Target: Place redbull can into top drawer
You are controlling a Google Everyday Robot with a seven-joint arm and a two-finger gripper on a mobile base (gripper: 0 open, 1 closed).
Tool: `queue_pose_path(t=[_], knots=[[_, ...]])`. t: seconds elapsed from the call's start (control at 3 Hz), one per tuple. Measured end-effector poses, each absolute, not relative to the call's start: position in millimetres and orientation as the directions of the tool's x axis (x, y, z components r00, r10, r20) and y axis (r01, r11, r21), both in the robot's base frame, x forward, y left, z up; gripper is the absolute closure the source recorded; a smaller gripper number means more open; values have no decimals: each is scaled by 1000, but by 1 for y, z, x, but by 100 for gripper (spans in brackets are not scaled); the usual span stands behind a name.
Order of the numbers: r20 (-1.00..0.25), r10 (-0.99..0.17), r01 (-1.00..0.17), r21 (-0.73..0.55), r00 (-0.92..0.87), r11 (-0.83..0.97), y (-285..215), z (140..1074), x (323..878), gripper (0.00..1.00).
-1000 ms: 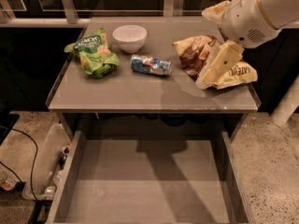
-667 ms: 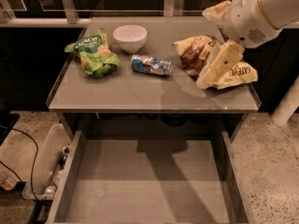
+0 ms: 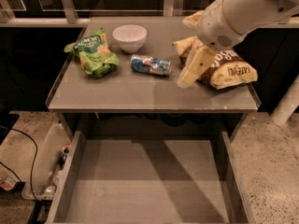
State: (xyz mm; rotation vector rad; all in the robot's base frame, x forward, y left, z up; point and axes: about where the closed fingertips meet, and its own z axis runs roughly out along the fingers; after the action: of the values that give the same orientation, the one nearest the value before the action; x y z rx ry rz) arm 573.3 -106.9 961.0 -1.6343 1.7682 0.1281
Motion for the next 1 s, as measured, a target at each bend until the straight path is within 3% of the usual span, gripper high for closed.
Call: queue_pose_path(t=[1.0], knots=[[-559,-829,-938,-295,15,182,-74,901,623,0]])
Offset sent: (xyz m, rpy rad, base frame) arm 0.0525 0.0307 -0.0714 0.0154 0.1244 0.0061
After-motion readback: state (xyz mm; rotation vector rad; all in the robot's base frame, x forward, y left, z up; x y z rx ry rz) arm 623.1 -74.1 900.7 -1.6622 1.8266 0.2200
